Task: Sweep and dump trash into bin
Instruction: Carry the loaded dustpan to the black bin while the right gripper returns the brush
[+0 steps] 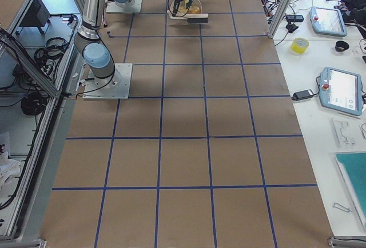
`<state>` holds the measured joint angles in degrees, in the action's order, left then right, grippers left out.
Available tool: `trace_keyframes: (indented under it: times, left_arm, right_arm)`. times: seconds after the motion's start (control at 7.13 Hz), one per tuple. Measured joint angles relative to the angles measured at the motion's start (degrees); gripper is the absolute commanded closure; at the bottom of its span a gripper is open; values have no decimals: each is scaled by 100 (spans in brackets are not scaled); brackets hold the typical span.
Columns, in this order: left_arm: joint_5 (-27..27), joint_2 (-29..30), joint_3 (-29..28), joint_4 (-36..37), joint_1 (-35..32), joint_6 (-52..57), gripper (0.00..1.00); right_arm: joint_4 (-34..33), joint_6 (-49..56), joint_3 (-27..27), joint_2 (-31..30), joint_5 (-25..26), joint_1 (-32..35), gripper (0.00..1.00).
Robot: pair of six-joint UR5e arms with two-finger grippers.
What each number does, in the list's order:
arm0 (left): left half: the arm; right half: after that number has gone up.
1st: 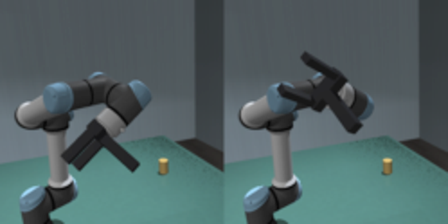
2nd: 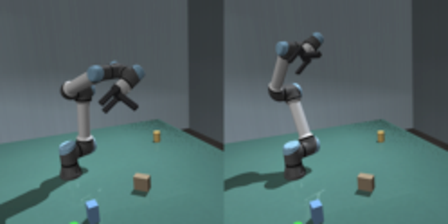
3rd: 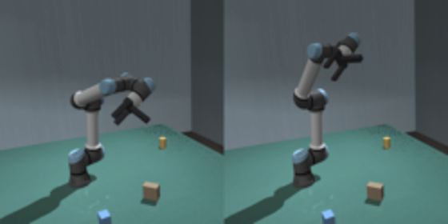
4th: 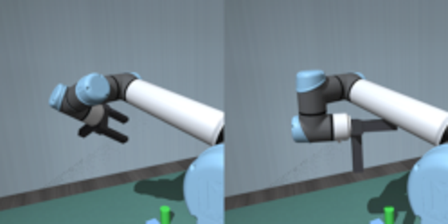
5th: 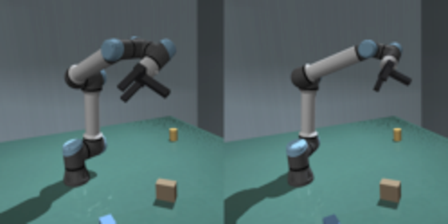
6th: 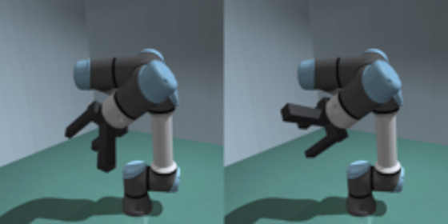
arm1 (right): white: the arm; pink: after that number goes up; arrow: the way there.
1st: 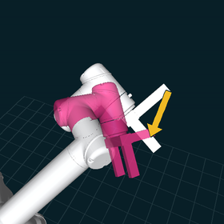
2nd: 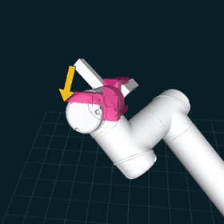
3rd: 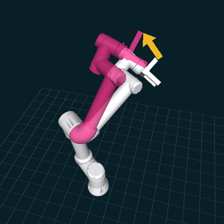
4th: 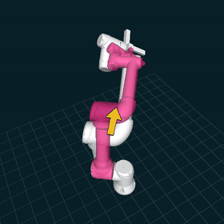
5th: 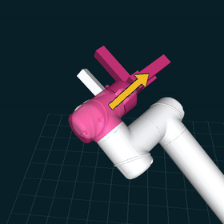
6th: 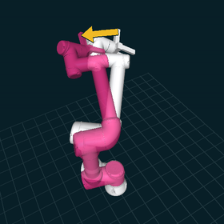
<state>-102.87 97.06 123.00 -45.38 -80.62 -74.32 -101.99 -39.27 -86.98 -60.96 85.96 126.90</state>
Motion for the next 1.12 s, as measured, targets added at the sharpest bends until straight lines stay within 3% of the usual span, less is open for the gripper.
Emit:
trace_keyframes:
  times: [0.42, 0.84, 1.12]
  left_arm:
    - [431, -77, -416, -526, 1, -4, 100]
    - [1069, -55, -2172, -2599, 254, 67, 100]
    - [1289, 13, -2852, -3039, 888, 670, 100]
  right_arm:
    - [886, 1503, -41, -567, 874, -1107, 100]
    - [1106, 3006, -80, -920, 1327, -2864, 100]
    - [1003, 4152, -88, -896, 1352, -3915, 100]
